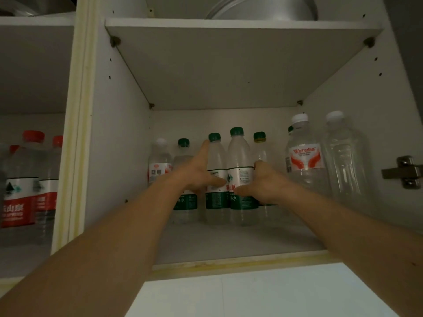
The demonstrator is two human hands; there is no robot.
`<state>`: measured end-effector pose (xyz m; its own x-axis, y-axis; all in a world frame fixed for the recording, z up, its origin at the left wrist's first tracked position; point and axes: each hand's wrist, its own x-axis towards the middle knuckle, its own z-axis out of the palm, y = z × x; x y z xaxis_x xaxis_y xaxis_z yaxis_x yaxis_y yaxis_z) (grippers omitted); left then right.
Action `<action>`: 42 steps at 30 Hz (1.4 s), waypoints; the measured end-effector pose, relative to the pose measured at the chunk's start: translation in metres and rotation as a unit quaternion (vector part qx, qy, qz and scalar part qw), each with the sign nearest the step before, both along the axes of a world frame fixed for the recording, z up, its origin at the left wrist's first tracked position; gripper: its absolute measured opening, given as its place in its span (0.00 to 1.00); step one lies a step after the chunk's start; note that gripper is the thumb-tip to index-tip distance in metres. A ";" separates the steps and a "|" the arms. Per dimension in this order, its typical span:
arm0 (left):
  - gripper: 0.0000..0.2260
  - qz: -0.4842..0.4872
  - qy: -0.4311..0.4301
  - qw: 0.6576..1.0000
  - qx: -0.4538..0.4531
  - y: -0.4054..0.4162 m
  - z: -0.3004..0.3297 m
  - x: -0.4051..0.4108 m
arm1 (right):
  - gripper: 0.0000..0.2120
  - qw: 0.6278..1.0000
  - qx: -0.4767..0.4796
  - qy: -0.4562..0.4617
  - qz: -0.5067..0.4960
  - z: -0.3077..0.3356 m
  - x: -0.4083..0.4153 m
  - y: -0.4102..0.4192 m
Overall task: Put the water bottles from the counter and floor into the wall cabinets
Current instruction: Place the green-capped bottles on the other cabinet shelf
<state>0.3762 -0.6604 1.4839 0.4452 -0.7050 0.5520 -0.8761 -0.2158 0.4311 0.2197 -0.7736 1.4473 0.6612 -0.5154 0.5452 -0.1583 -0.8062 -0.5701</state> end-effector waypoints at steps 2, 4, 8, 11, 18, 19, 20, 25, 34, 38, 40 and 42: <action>0.58 0.000 -0.027 1.000 0.015 0.002 -0.001 0.001 | 0.28 1.000 -0.009 0.012 -0.003 0.002 0.003 0.002; 0.58 0.009 -0.053 0.998 0.026 0.004 -0.001 0.003 | 0.20 1.000 -0.010 0.026 -0.007 0.003 0.007 0.002; 0.58 0.069 -0.122 0.989 0.055 0.010 0.000 0.008 | 0.15 0.999 -0.004 0.047 -0.020 0.007 0.017 0.004; 0.58 0.114 -0.153 0.978 0.081 0.011 0.006 0.009 | 0.17 0.997 -0.021 0.077 -0.023 0.010 0.026 0.009; 0.58 0.178 -0.203 0.959 0.087 0.015 0.009 0.012 | 0.37 0.993 -0.074 0.072 -0.064 0.008 0.038 0.019; 0.57 0.175 -0.208 0.959 0.083 0.014 0.007 0.012 | 0.45 0.991 -0.093 0.064 -0.073 0.006 0.041 0.019; 0.57 0.173 -0.216 0.958 0.079 0.013 0.005 0.013 | 0.53 0.988 -0.120 0.058 -0.078 0.004 0.042 0.020; 0.55 0.194 -0.293 0.934 0.062 0.009 0.000 0.014 | 0.63 0.914 -0.363 0.088 -0.155 0.002 0.031 0.013; 0.69 0.238 -0.307 0.911 0.137 0.009 -0.006 0.026 | 0.76 0.799 -0.508 0.195 -0.255 0.006 0.039 -0.011; 0.69 0.243 -0.317 0.904 0.154 0.006 -0.008 0.027 | 0.75 0.776 -0.536 0.198 -0.268 0.008 0.044 -0.019; 0.68 0.248 -0.342 0.892 0.160 0.002 -0.011 0.024 | 0.74 0.765 -0.548 0.202 -0.271 0.008 0.047 -0.022; 0.67 0.258 -0.370 0.877 0.168 -0.002 -0.013 0.022 | 0.74 0.762 -0.550 0.208 -0.273 0.008 0.050 -0.024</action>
<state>0.3979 -0.6626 1.4709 0.3603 -0.6929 0.6246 -0.6380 -0.6715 -0.3769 0.2697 -0.7980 1.4549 0.7455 -0.1586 0.6474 -0.6235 -0.5092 0.5932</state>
